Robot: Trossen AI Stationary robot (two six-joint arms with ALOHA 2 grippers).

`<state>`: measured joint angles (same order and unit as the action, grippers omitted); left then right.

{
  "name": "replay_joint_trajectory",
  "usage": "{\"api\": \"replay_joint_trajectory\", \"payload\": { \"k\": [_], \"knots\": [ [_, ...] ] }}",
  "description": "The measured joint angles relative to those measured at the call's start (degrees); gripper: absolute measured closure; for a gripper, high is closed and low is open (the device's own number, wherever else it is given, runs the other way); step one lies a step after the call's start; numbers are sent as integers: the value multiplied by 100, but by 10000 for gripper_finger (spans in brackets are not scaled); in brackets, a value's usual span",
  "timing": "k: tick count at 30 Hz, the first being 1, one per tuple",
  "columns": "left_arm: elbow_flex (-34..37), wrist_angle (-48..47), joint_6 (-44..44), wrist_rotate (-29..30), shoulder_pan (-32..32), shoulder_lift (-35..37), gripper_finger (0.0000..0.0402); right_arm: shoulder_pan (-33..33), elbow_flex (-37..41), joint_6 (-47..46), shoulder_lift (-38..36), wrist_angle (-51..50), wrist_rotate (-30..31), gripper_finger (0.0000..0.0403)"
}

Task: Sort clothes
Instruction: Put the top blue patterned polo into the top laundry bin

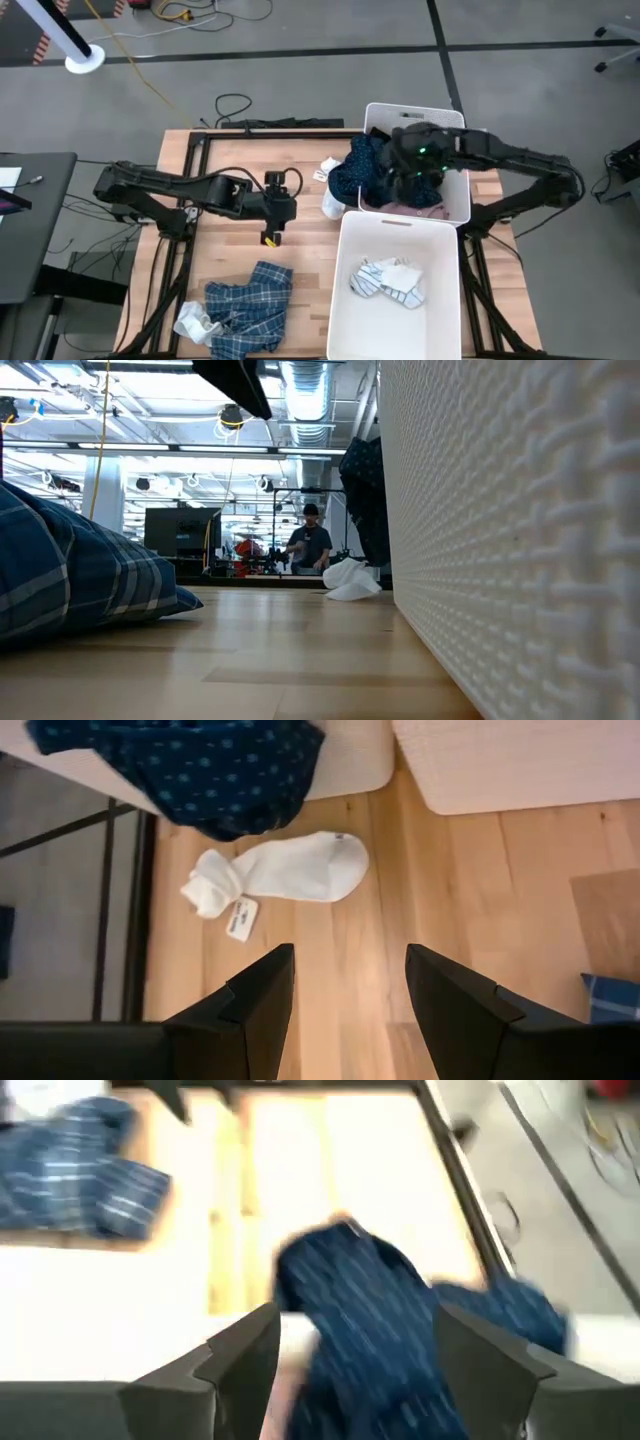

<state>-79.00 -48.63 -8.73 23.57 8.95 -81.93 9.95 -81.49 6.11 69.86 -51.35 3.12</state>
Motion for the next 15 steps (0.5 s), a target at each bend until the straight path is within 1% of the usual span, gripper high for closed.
{"api": "replay_joint_trajectory", "payload": {
  "k": [2,6,12,15],
  "knots": [
    [110,150,-2,-84,0,0,213,-156,-3,167,227,227,-46,128],
    [227,227,-2,-194,-2,0,213,-213,-224,348,840,141,-51,129],
    [227,266,73,-230,-2,0,214,-84,-757,703,1672,-282,-13,129],
    [227,277,94,-232,-2,0,214,53,-1003,749,2033,-619,111,129]
  ]
}}
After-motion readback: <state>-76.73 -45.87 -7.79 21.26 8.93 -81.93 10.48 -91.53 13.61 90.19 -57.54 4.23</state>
